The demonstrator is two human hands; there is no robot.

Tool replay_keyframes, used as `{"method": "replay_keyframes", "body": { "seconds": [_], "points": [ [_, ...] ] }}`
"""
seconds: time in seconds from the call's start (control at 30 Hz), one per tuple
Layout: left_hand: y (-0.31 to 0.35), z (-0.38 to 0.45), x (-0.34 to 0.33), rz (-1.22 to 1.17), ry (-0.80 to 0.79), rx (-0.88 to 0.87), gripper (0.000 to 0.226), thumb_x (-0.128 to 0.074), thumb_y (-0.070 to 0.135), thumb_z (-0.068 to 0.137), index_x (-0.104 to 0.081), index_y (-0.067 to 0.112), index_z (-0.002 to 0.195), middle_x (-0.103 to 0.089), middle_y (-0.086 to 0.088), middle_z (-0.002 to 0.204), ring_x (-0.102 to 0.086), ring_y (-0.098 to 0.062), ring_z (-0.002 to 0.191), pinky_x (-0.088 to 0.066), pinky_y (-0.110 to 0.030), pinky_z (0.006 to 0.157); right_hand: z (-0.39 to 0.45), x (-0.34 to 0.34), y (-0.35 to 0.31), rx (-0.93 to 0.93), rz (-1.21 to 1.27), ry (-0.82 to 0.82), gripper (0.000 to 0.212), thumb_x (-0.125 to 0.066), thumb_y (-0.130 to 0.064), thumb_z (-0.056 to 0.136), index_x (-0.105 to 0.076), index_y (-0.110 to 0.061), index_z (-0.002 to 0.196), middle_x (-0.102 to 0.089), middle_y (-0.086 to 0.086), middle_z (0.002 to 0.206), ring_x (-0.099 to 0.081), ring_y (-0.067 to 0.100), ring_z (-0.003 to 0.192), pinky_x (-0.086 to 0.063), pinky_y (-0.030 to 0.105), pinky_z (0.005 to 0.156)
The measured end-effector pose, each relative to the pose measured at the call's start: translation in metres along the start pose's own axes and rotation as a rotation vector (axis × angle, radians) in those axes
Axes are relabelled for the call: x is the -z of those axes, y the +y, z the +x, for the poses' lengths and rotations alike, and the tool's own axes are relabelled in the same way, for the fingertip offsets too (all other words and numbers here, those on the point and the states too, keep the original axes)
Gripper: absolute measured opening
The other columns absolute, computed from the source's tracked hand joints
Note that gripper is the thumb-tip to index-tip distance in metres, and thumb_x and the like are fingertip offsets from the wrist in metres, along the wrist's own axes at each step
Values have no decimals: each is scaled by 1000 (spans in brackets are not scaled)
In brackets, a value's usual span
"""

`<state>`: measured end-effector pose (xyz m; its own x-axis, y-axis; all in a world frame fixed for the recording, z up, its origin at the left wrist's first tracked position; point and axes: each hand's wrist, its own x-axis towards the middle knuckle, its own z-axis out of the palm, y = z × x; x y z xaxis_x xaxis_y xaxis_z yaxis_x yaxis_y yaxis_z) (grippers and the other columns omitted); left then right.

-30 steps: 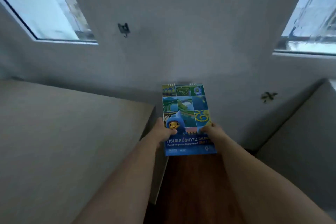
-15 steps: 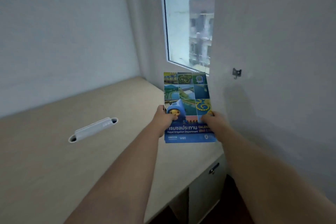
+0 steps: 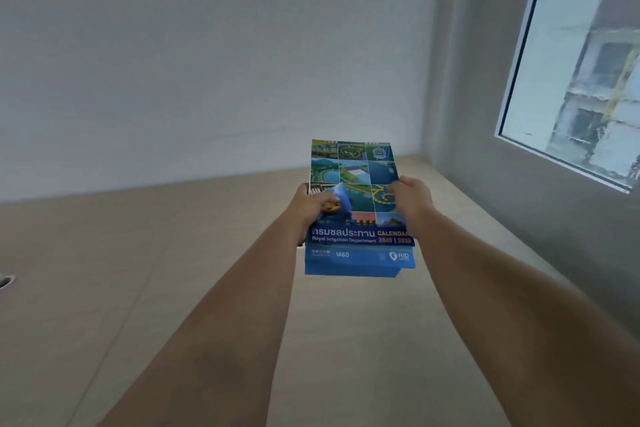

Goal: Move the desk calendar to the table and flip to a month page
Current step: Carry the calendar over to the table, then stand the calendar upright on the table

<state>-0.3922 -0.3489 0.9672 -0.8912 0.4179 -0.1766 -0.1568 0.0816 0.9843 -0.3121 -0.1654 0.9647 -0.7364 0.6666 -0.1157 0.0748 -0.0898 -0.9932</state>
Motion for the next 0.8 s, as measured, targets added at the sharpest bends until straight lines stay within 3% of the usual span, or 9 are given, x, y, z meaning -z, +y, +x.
{"method": "replay_keyframes", "body": {
  "seconds": [0.1, 0.17, 0.27, 0.33, 0.47, 0.57, 0.6, 0.7, 0.8],
  "points": [
    [2, 20, 24, 18, 76, -18, 50, -72, 28, 83, -45, 16, 124, -61, -11, 106, -64, -27, 84, -54, -33, 63, 14, -31, -1, -44, 3, -24, 64, -60, -19, 84, -41, -15, 146, -58, 8, 132, -60, 29, 114, -50, 44, 98],
    [1, 33, 33, 44, 110, -53, 50, -70, 34, 85, -46, 15, 124, -61, -9, 109, -63, -24, 90, -50, -31, 67, 22, -43, 1, -70, -12, -42, 48, -60, -13, 88, -54, -7, 135, -65, 11, 118, -62, 26, 103, -51, 35, 88],
    [1, 52, 43, 1, 127, -81, 52, -71, 36, 84, -50, 11, 124, -66, -12, 118, -67, -25, 97, -56, -37, 77, 34, -55, 4, -68, -64, -53, 29, -56, -3, 89, -65, 1, 116, -65, 9, 84, -57, 25, 85, -48, 36, 74],
    [-1, 62, 46, 18, 156, -76, 46, -72, 36, 83, -53, 12, 118, -66, -13, 119, -68, -28, 101, -57, -41, 84, 44, -61, 8, -37, -138, -65, 34, -50, 3, 89, -60, 0, 121, -64, 13, 91, -53, 24, 84, -41, 33, 71],
    [-13, 78, 43, 37, 194, -30, 36, -62, 38, 92, -52, 13, 116, -64, -10, 118, -64, -26, 100, -54, -36, 76, 63, -66, 14, -7, -224, -90, 39, -48, 1, 87, -55, -11, 123, -60, 12, 89, -54, 25, 77, -42, 32, 64],
    [-16, 88, 35, 39, 183, 3, 44, -51, 45, 96, -51, 10, 123, -61, -9, 118, -63, -25, 100, -50, -32, 69, 79, -64, 10, 12, -269, -135, 6, -57, -4, 82, -56, -10, 83, -54, 13, 85, -50, 23, 68, -42, 33, 60],
    [-17, 91, 32, 39, 179, 6, 46, -49, 46, 97, -51, 10, 124, -62, -10, 119, -64, -25, 98, -50, -31, 66, 86, -63, 10, 16, -279, -157, 10, -60, -5, 81, -53, -10, 77, -53, 12, 82, -50, 23, 71, -41, 34, 62],
    [-16, 102, 26, 13, 189, -4, 41, -45, 46, 98, -47, 12, 121, -61, -10, 116, -65, -20, 89, -50, -30, 59, 104, -60, 12, 50, -307, -201, 18, -65, -9, 82, -49, -9, 92, -54, 6, 79, -53, 22, 73, -44, 34, 63],
    [-21, 113, 22, 18, 182, -4, 50, -43, 51, 97, -48, 10, 126, -64, -13, 123, -67, -22, 96, -50, -29, 60, 119, -58, 17, 76, -342, -245, 25, -66, -17, 84, -47, -12, 100, -51, 2, 79, -51, 19, 71, -44, 34, 64]
  ]
}}
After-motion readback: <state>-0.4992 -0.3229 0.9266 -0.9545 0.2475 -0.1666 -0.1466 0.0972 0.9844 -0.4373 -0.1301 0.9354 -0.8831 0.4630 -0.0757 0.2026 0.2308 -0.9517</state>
